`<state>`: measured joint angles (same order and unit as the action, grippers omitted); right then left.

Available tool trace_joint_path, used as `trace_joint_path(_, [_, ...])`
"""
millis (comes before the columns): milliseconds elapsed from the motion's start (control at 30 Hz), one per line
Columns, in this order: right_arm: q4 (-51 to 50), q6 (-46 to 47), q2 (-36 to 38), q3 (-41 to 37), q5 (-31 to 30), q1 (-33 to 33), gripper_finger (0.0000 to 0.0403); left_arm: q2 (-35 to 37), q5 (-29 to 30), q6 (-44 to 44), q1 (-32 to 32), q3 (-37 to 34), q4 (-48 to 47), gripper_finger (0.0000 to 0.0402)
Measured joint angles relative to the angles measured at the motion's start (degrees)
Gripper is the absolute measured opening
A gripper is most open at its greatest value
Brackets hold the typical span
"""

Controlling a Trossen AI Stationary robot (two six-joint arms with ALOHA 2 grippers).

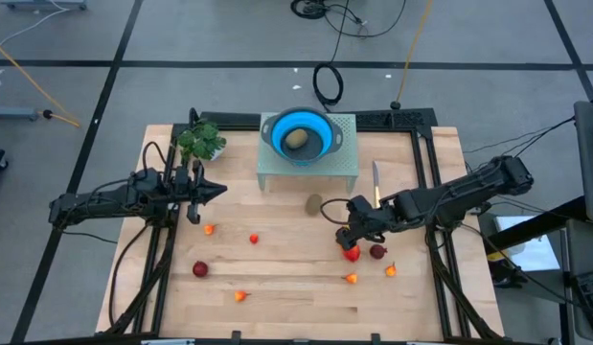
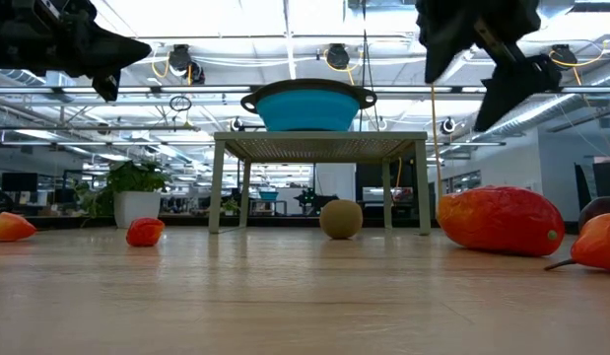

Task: Pick & Place Fruit
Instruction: Put the mango into the colander on the shelf

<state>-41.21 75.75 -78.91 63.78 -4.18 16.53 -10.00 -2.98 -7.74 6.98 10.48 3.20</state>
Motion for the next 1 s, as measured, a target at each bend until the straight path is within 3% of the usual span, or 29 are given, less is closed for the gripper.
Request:
trace_joint_path(333, [-0.59,2.9,-2.06,-1.26,4.57,-0.81,0.0394,0.0,-0.07,-0.23,0.0,0.0,0.03,0.0008])
trace_joint_path(633, [-1.12,1.74,-9.09,-1.28,13.29,-3.14,0.0394,0.0,-0.15,-0.94,0.0,0.0,0.05,0.0008])
trace_joint_path(1000, [-1.24,-0.2,-12.07,-1.26,11.81,-4.55,0.0394,0.02,-0.17,-0.99,0.0,0.0,0.07,0.0008])
